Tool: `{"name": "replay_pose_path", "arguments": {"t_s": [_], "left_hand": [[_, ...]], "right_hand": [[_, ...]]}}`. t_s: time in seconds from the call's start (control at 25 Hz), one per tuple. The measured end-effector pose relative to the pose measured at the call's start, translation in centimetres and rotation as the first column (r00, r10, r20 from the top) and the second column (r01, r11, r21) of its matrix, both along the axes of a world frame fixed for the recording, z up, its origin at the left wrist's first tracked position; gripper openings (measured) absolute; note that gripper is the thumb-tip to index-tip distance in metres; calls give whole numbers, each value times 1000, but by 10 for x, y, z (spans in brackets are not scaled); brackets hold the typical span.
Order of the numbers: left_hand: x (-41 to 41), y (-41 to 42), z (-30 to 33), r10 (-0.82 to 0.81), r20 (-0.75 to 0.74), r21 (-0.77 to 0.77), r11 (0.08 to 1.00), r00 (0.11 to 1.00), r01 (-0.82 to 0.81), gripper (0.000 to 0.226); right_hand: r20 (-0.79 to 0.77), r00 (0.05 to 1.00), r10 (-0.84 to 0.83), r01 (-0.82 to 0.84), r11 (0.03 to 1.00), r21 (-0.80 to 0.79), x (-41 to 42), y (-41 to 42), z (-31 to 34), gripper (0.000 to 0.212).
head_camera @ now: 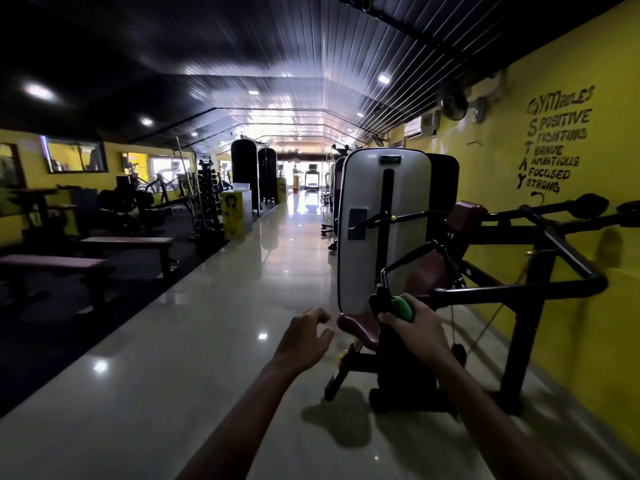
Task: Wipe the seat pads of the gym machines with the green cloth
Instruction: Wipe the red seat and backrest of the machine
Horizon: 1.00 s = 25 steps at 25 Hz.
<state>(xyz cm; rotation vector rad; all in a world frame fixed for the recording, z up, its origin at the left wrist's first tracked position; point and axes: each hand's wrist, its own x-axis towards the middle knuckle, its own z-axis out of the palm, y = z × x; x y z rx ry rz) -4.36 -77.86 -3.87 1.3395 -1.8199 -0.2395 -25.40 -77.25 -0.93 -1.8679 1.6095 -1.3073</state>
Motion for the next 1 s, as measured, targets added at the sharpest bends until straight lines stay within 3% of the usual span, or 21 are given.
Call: {"name": "replay_pose_path", "arguments": {"t_s": [0.24, 0.52, 1.0], "left_hand": [[41, -126, 0, 45, 13, 36, 998, 999, -45, 25], [82, -278, -3, 90, -39, 67, 994, 995, -87, 21], [153, -603, 19, -107, -10, 53, 993, 994, 107, 21]], "right_hand": [[48, 997, 58, -58, 998, 6, 48, -146, 8, 22], [-13, 996, 91, -91, 995, 49, 94, -300, -4, 25], [15, 982, -189, 189, 981, 40, 129, -559, -2, 21]]}}
